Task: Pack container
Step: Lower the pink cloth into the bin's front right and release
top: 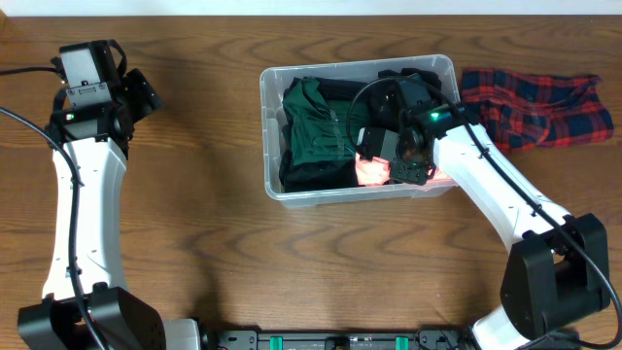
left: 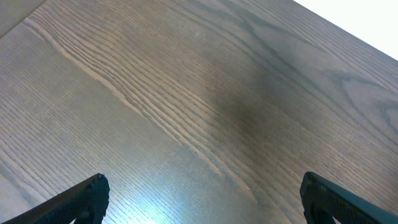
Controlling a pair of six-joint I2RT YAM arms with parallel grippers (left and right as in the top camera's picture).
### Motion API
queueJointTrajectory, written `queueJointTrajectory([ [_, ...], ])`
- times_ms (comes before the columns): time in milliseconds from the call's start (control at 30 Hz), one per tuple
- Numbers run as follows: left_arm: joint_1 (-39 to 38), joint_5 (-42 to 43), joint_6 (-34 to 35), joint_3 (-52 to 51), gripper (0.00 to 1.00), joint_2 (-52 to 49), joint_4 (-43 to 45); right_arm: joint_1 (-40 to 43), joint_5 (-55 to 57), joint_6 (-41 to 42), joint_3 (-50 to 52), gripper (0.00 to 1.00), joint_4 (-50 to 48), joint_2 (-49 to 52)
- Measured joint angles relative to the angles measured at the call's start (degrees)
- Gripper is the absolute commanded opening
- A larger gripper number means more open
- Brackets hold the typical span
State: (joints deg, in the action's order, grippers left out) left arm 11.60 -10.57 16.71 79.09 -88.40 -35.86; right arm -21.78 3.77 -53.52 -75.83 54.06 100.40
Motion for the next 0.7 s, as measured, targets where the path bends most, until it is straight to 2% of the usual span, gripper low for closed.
queueJointTrajectory([
  [33, 0.0, 0.0, 0.0, 0.0, 0.98, 0.0, 0.0, 0.0, 0.11, -0.11, 0.0, 0.06, -0.04, 0.0],
  [100, 0.0, 0.0, 0.0, 0.0, 0.98, 0.0, 0.0, 0.0, 0.17, -0.15, 0.0, 0.2, -0.17, 0.0],
  [300, 0.0, 0.0, 0.0, 0.0, 0.98, 0.0, 0.0, 0.0, 1.44, -0.59, 0.13, 0.38, -0.44, 0.0],
  [433, 0.0, 0.0, 0.0, 0.0, 0.98, 0.0, 0.0, 0.0, 3.23, -0.81, 0.22, 0.64, -0.55, 0.0],
  [700, 0.0, 0.0, 0.0, 0.0, 0.98, 0.0, 0.0, -0.66, 5.05, 0.44, 0.17, 0.84, -0.61, -1.62],
])
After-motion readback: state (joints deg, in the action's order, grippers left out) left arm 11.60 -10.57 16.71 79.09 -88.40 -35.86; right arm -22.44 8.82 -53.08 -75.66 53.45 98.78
